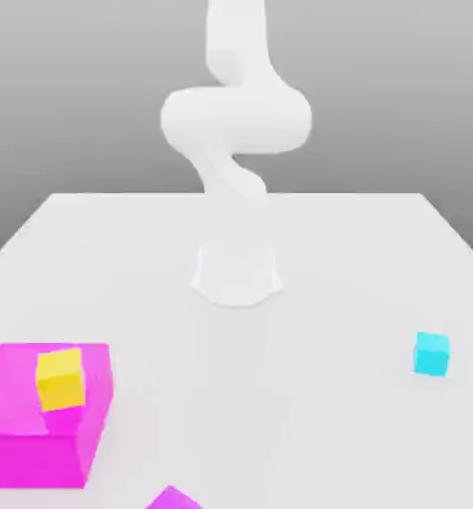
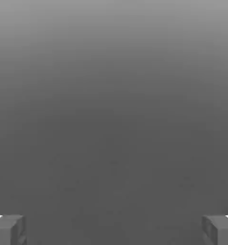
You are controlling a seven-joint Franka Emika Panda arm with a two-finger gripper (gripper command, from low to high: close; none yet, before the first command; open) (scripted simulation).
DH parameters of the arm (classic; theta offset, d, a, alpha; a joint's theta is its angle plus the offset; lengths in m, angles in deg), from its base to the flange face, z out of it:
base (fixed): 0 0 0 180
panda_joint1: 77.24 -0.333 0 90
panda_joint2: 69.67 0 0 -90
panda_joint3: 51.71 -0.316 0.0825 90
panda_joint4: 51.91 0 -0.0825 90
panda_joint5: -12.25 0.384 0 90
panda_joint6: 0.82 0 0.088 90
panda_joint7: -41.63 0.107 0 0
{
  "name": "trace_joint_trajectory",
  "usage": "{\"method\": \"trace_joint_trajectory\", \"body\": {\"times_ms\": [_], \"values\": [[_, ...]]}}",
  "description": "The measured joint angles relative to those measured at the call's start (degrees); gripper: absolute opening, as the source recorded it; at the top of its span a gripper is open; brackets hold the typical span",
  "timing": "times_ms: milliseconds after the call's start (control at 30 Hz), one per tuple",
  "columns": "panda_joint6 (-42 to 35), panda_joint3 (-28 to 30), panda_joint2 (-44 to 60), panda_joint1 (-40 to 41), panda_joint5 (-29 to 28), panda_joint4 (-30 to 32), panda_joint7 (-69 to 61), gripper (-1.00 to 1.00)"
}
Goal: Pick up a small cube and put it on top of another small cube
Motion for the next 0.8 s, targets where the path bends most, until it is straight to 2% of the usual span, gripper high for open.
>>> {"method": "trace_joint_trajectory", "body": {"times_ms": [267, 467, 633, 800], "values": [[8.69, -13.21, 13.69, -1.17, 2.37, 7.36, 17.10, 0.00], [15.12, -23.08, 23.87, -2.71, 1.67, 12.79, 31.47, 0.00], [20.51, -30.85, 32.98, -4.06, -1.63, 17.32, 45.37, 0.00], [25.62, -34.57, 43.12, -9.14, -9.51, 21.74, 62.53, 0.00]]}}
